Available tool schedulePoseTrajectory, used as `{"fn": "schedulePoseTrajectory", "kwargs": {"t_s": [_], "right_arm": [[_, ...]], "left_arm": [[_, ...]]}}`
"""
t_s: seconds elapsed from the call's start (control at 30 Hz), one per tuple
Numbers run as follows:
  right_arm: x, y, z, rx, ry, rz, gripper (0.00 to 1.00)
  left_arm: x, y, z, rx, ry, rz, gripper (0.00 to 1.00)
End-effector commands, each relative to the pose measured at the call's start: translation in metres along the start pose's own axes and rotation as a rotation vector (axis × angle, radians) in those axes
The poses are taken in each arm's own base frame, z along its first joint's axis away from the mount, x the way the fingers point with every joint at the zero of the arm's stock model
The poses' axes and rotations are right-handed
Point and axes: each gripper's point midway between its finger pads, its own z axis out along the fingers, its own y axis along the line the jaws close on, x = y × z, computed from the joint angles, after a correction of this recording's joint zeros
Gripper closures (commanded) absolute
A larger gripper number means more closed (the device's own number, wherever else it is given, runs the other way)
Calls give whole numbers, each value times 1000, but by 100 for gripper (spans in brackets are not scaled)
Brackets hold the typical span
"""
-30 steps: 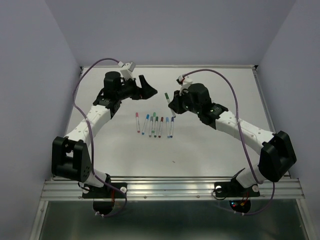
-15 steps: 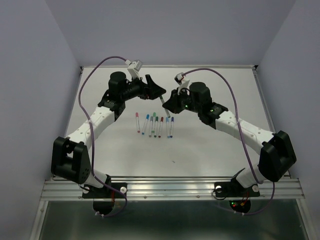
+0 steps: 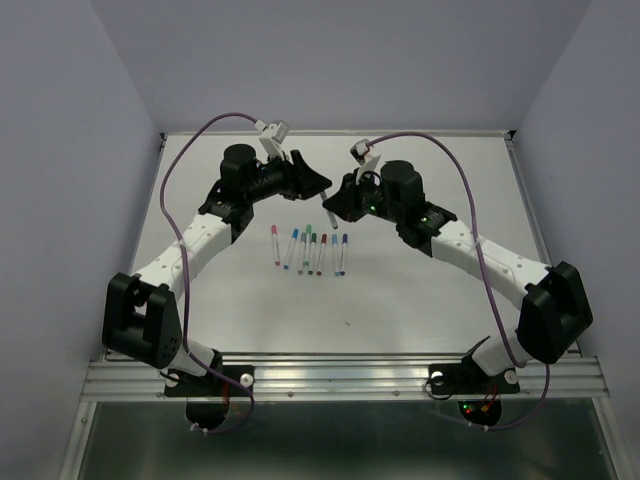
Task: Open the pen caps
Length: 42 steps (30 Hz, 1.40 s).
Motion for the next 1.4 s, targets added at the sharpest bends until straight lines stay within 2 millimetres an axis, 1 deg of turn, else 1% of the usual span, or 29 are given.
{"fn": "schedulePoseTrajectory", "kwargs": {"t_s": [0.0,0.1,0.13,0.2,0.23,0.3,0.37,0.4,0.43,0.47,0.53,0.6,0.63,0.73,0.77,0.83,0.87,0.9,0.97,1.0,1.03,1.07,1.1,1.13,1.17,1.23,1.27,1.33,1.37], "right_arm": [[-43,15,1,-32,-124,-39,99],[-43,17,2,-43,-122,-42,99],[-43,17,3,-45,-120,-42,99],[-40,16,5,-46,-113,-42,99],[-39,16,6,-47,-110,-43,99],[-35,18,7,-66,-97,-52,99],[-25,23,9,-111,-62,-55,99],[-16,24,11,-127,-33,-48,99],[-6,34,10,-195,7,-46,99],[0,37,11,-220,31,-37,99],[23,45,9,-291,107,-3,99],[42,47,10,-326,166,21,99],[59,53,7,-359,220,36,99],[76,54,3,-349,265,44,99],[86,55,-2,-361,290,61,99],[95,62,-8,-384,310,76,99],[103,61,-12,-379,322,90,99],[101,67,-17,-396,315,79,99],[103,70,-23,-407,319,86,99],[108,79,-28,-442,338,80,99],[110,78,-29,-437,344,90,99],[115,85,-33,-471,360,90,99],[120,84,-34,-463,371,110,99],[119,84,-32,-466,361,120,99],[122,92,-36,-500,378,124,99],[124,84,-33,-449,371,126,99],[117,80,-31,-403,344,121,99],[115,74,-32,-362,333,107,99],[104,64,-26,-285,295,99,99]], "left_arm": [[-15,-18,0,57,-41,50,46],[-15,-20,1,62,-40,50,57],[-14,-20,1,63,-38,48,64],[-15,-21,1,66,-40,51,69],[-14,-21,1,65,-39,48,75],[-15,-22,1,64,-43,47,79],[-19,-20,2,47,-59,43,90],[-22,-19,2,40,-68,45,100],[-28,-17,3,19,-88,44,100],[-31,-17,3,10,-94,44,100],[-34,-13,4,-8,-103,43,100],[-44,-6,5,-55,-121,46,100],[-54,-2,5,-84,-142,57,100],[-70,17,2,-161,-183,39,100],[-82,21,-2,-162,-211,33,100],[-91,31,-6,-182,-236,17,100],[-103,39,-12,-206,-265,9,100],[-106,45,-14,-224,-268,1,100],[-116,54,-20,-249,-296,-5,100],[-123,62,-25,-274,-316,-13,100],[-127,69,-27,-292,-327,-20,100],[-132,72,-30,-301,-341,-28,100],[-135,77,-33,-311,-347,-37,100],[-136,79,-34,-316,-350,-40,100],[-139,82,-36,-330,-359,-34,100],[-145,88,-43,-366,-378,-33,100],[-150,89,-46,-374,-383,-27,100],[-147,94,-52,-402,-369,-32,100],[-142,101,-55,-439,-356,-42,100]]}}
